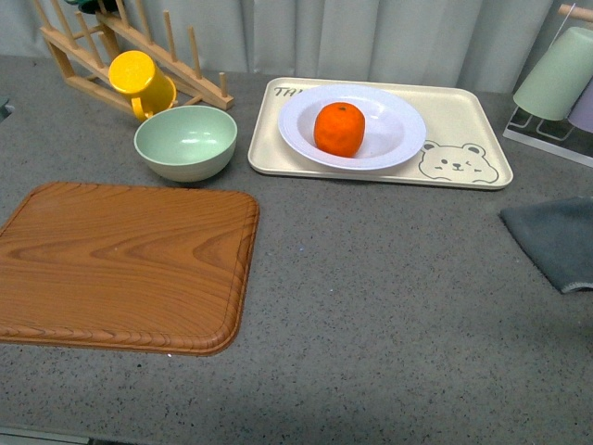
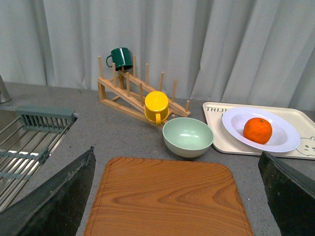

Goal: Place orange and plate with both arms

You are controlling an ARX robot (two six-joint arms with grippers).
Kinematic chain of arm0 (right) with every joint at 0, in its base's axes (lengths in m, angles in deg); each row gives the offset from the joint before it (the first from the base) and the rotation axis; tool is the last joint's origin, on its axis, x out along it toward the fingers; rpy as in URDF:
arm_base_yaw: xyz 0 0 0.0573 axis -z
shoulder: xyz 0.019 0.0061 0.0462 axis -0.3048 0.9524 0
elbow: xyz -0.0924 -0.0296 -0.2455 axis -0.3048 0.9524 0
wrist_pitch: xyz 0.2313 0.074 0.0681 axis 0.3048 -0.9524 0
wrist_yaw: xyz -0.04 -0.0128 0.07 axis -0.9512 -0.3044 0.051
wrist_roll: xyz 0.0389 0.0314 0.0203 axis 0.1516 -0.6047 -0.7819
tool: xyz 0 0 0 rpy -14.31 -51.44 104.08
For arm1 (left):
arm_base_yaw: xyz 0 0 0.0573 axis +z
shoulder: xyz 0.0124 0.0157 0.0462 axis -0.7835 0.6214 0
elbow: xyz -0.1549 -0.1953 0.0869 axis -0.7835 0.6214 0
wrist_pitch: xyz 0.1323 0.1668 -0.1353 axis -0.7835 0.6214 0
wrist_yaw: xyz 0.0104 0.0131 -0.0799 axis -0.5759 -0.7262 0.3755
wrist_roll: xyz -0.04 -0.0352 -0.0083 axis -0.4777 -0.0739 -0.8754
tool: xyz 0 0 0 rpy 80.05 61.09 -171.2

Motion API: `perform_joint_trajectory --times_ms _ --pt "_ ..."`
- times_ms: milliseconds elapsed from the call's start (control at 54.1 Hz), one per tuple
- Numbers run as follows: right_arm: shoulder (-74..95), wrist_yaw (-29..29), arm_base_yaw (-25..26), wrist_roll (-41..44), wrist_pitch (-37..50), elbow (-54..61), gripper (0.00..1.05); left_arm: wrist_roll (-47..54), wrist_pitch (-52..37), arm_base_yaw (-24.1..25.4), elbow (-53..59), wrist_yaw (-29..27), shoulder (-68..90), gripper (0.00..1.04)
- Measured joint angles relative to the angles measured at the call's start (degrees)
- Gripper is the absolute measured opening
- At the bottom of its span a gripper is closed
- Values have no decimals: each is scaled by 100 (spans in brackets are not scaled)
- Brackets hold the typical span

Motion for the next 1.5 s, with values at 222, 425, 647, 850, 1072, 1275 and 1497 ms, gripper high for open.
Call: perform_joint_trajectory --times_ms 222,425,647,850,1072,1275,1497 --pt "-1357 0 0 -2 -1174 271 1 0 0 0 0 2 0 98" --pt "-2638 4 0 -2 -2120 463 1 0 0 0 0 2 0 98" --pt "-3746 4 0 -2 -3053 636 1 0 0 0 0 2 0 98" --pt "-4559 9 0 -2 -3768 678 1 0 0 0 0 2 0 98" --pt "-5250 17 0 -2 -4413 680 1 0 0 0 0 2 0 98" --pt "-5810 17 0 -2 -4953 680 1 0 0 2 0 2 0 98" --pt "-6422 20 0 0 -5554 680 1 0 0 2 0 2 0 98"
